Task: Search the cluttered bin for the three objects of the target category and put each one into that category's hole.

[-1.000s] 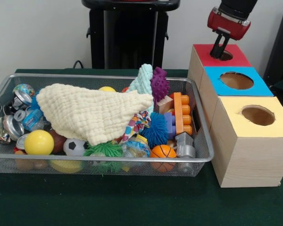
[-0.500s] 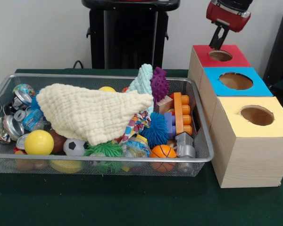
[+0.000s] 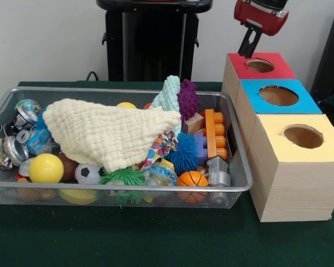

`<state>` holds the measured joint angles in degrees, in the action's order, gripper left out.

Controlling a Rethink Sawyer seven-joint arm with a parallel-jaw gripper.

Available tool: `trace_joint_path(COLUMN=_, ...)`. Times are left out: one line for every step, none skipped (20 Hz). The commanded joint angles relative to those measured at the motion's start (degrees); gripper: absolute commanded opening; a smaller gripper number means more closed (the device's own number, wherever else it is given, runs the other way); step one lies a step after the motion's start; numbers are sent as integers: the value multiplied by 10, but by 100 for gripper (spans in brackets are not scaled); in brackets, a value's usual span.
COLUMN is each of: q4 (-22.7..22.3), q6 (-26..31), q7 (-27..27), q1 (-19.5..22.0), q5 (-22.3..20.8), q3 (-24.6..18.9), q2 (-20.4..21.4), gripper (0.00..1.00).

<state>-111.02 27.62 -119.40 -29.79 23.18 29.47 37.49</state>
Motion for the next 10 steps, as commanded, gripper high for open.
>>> trace_joint_path(q4=47, q6=-38, q7=-24, q1=48, q5=-56, q3=-38, q2=-27, gripper=0)
trace_joint_path(q4=50, q6=-47, q7=-15, q1=58, q5=-64, q3=-42, q2=-28, gripper=0)
trace_joint_path(q4=52, q6=-51, q7=-12, q1=66, q5=-69, q3=-46, q2=-29, gripper=0)
trace_joint_path(q4=54, q6=-58, q7=-3, q1=78, q5=-77, q3=-53, q2=-28, gripper=0)
trace_joint_path(q4=54, q6=-61, q7=-1, q1=83, q5=-83, q3=-56, q2=-27, gripper=0)
trace_joint_path(q4=57, q6=-69, q7=7, q1=93, q5=-92, q3=-61, q2=-27, gripper=0)
trace_joint_path(q4=59, q6=-71, q7=10, q1=101, q5=-99, q3=-66, q2=-27, gripper=0)
trace_joint_path(q4=62, q6=-75, q7=16, q1=112, q5=-108, q3=-73, q2=-26, gripper=0)
trace_joint_path(q4=63, q6=-77, q7=17, q1=119, q5=-116, q3=-77, q2=-24, gripper=0)
trace_joint_path(q4=63, q6=-80, q7=19, q1=125, q5=-124, q3=-80, q2=-23, gripper=0)
